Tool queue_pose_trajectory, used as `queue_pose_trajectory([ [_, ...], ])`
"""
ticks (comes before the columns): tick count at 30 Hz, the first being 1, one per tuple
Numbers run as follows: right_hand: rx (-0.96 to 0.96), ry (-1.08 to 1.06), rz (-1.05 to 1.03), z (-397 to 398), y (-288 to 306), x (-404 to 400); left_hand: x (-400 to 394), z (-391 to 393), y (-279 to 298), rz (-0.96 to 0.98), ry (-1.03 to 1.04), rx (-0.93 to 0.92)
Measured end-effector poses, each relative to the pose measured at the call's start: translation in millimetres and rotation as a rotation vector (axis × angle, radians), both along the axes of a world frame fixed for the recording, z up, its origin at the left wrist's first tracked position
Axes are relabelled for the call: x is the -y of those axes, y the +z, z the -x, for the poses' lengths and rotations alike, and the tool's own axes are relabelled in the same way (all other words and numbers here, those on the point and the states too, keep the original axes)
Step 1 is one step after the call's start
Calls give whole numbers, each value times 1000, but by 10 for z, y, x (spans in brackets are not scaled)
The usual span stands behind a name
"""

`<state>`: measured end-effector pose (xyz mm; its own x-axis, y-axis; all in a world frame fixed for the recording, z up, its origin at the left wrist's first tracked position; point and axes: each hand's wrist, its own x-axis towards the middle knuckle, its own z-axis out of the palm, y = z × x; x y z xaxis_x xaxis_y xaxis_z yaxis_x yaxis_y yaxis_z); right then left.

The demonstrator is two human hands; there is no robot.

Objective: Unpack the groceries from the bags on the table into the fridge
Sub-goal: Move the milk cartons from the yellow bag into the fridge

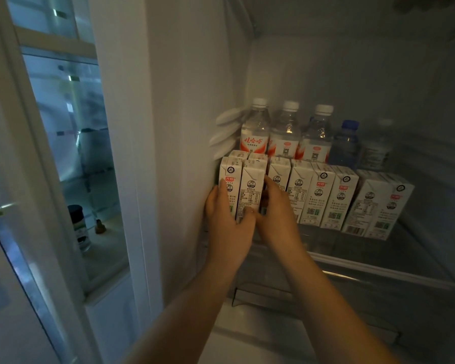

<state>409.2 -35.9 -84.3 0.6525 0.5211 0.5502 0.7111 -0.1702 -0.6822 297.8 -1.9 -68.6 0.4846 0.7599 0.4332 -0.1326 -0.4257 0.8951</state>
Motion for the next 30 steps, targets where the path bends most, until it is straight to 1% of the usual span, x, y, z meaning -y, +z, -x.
queue_pose_trajectory([
  [7, 7, -19, -6, 19, 5, 11, 27, -28, 28, -2, -6, -24],
  [11, -50, 12, -7, 173, 93, 92, 25, -21, 24, -9, -40, -49],
  [13, -21, 9, -23, 305, 161, 211, 53, 5, 13, -39, -66, -69],
  [15, -1, 21, -4, 378, 172, 366, 90, 58, -8, -64, -84, -70],
  [17, 9, -15, 38, 466, 178, 559, 117, 153, -26, -94, -101, -45],
  [18, 21, -46, 58, 509, 184, 651, 120, 201, -45, -123, -111, -16],
  [20, 43, -103, 89, 606, 189, 839, 151, 329, -70, -185, -136, -18],
  [22, 80, -164, 115, 732, 176, 1032, 213, 494, -85, -259, -193, -75],
  [25, 124, -242, 128, 1005, 104, 1333, 302, 779, -196, -441, -256, -157],
  [27, 136, -314, 177, 1244, 11, 1521, 382, 989, -300, -533, -310, -208],
  [30, 94, -405, 248, 1681, -196, 1824, 525, 1297, -530, -611, -418, -314],
])
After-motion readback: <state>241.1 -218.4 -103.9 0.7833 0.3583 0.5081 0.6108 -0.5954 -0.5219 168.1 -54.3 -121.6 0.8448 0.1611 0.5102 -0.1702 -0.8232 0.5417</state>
